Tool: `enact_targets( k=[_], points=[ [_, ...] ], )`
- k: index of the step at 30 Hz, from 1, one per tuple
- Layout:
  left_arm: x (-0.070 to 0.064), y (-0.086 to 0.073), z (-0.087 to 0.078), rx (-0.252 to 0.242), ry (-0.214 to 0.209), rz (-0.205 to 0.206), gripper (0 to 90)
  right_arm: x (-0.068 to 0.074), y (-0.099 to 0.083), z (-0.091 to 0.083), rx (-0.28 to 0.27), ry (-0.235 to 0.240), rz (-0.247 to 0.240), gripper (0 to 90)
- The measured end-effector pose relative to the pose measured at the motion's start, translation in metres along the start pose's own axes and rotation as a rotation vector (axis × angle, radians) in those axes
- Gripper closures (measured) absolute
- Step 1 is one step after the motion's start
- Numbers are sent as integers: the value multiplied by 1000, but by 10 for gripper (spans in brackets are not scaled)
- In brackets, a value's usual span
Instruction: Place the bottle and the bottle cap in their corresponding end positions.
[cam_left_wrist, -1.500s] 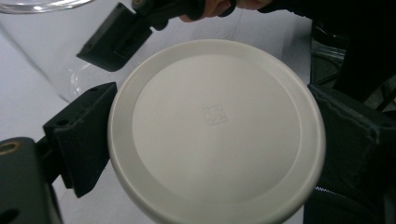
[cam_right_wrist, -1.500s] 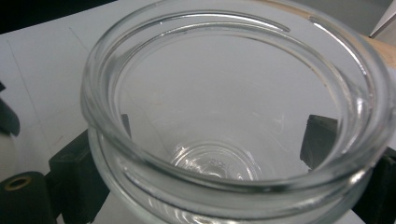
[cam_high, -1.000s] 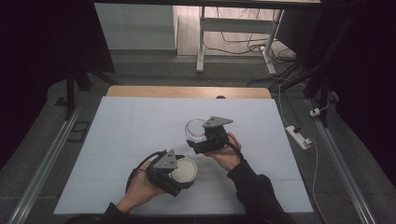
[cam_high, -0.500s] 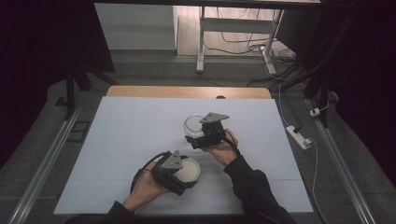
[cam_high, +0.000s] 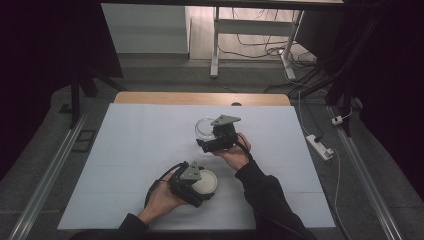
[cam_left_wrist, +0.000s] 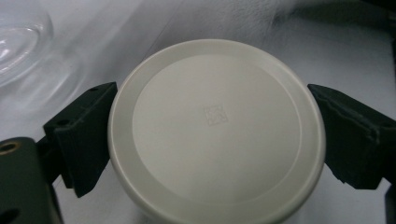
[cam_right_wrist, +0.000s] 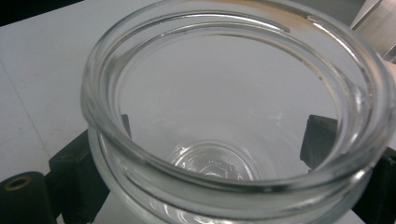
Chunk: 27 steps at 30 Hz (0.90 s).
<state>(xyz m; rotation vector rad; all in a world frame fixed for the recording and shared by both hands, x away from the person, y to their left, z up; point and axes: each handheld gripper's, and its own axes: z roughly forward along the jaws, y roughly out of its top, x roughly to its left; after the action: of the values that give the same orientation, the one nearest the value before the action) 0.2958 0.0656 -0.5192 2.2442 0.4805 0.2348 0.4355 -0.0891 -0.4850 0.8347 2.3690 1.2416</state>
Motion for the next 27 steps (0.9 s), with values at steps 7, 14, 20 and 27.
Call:
enact_targets(
  k=[7,14,20,27],
  points=[
    [2,-1,9,24,16,6,81,-3,2,12,13,-8,-3,65],
    [8,-3,15,39,27,-14,81,-5,1,22,25,-15,-3,65],
    [12,-5,20,64,27,-31,81,-6,-1,29,37,-21,-6,65],
    [14,-6,28,115,11,-31,78,-6,-4,32,48,-22,-14,63]
  ],
)
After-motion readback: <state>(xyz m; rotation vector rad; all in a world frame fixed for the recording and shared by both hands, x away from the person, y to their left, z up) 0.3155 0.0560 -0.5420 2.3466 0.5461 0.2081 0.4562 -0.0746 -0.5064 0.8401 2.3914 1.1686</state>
